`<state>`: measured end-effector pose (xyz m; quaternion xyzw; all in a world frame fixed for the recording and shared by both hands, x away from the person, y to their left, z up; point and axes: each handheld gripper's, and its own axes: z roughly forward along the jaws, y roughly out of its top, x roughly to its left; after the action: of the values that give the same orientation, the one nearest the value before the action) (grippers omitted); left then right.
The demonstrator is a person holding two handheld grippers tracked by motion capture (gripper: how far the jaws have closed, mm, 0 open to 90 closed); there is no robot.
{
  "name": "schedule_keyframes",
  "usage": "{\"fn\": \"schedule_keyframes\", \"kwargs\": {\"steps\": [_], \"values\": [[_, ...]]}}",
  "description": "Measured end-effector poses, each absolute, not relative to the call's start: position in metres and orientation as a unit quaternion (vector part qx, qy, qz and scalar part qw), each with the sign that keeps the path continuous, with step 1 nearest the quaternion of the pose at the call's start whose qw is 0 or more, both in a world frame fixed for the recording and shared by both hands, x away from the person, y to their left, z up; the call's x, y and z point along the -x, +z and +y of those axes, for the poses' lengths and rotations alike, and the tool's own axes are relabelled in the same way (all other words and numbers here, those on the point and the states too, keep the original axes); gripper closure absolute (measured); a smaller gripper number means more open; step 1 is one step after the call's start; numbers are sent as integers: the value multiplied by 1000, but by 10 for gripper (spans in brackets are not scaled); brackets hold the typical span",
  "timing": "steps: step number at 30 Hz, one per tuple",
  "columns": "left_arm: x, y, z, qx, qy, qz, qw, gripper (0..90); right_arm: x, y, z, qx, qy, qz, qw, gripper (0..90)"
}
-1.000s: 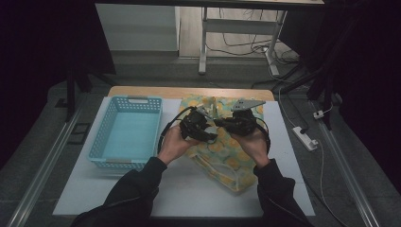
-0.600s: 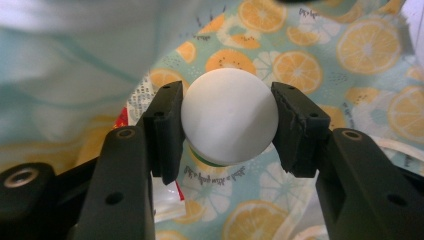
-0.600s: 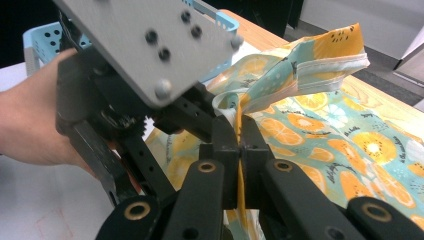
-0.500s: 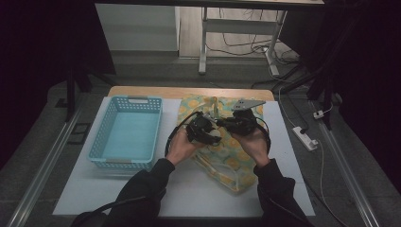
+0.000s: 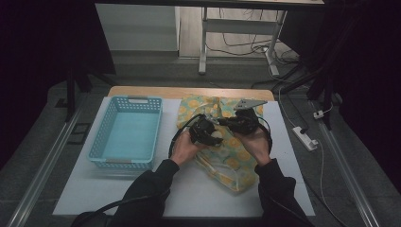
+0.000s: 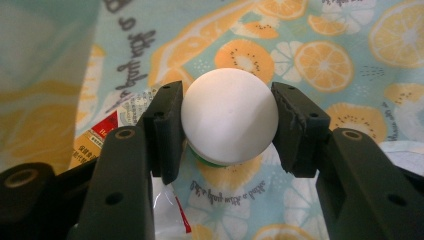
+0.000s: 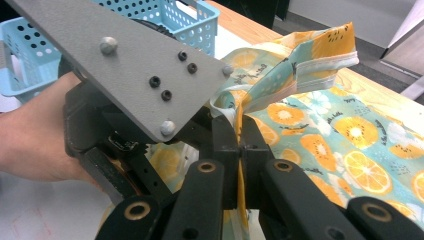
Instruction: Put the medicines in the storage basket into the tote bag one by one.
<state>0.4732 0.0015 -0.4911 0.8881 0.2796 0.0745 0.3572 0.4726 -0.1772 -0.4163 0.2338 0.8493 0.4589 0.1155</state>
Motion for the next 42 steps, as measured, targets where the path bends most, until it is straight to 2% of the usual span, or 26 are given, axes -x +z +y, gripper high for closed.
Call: {"fn": "schedule_keyframes", "kwargs": {"steps": [13, 17, 21, 31, 42], "values": [[-477, -498, -4, -886, 76, 288, 355, 488, -479, -421, -184, -247, 454, 848, 116, 897], [-477, -495, -2, -884, 72, 294, 358, 375, -479, -422, -184, -247, 454, 848, 116, 897], [-473, -491, 1, -884, 63, 295, 357, 304, -479, -421, -184, -246, 454, 848, 116, 897], [-458, -479, 13, -881, 40, 292, 370, 202, -477, -419, -181, -241, 455, 849, 114, 896], [-440, -473, 26, -880, 23, 276, 385, 27, -475, -418, -179, -237, 454, 852, 113, 897]]}}
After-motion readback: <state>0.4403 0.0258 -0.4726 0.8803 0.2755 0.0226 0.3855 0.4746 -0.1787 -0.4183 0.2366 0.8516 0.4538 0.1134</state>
